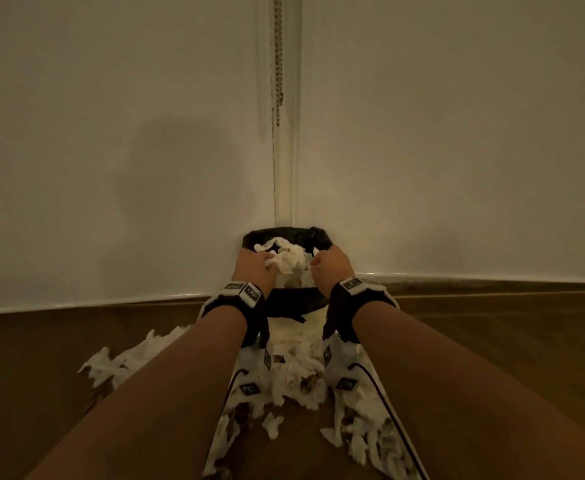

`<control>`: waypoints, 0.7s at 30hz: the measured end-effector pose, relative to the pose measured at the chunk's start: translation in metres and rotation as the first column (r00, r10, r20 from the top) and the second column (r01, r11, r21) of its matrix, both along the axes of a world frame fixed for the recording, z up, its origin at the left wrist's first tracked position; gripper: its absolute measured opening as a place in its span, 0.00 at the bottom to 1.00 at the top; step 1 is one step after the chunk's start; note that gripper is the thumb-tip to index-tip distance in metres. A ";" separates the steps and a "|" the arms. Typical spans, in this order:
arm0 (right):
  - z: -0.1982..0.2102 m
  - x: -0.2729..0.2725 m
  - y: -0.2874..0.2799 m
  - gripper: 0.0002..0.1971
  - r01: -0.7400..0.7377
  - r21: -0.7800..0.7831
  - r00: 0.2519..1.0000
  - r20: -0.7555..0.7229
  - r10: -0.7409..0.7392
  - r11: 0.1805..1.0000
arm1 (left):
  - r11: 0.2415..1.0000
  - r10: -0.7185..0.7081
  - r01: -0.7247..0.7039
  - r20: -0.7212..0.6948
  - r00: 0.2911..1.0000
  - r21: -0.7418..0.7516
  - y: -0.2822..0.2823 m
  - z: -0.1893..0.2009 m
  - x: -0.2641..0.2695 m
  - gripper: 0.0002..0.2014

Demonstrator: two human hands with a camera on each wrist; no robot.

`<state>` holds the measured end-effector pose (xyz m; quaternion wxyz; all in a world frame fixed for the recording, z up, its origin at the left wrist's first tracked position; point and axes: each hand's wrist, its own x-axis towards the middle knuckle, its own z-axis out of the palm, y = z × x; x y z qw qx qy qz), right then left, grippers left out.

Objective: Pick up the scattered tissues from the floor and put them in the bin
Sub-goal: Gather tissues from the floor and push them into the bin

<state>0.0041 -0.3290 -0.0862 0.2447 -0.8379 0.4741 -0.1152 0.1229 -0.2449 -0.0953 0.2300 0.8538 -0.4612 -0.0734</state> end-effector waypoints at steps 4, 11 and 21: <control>-0.028 0.010 0.012 0.21 -0.191 0.014 0.933 -0.307 0.186 0.981 | 0.954 -0.141 0.118 0.065 0.988 0.274 -0.001 -0.029 -0.006 0.20; -0.026 0.014 0.019 0.25 -0.222 -0.035 0.875 -0.448 0.184 0.974 | 0.966 -0.137 0.087 0.197 0.971 0.244 0.005 -0.041 -0.013 0.19; -0.041 -0.016 0.037 0.23 0.077 -0.227 0.994 -0.064 -0.094 0.971 | 0.995 -0.031 0.048 0.185 0.982 -0.089 0.041 -0.059 -0.037 0.11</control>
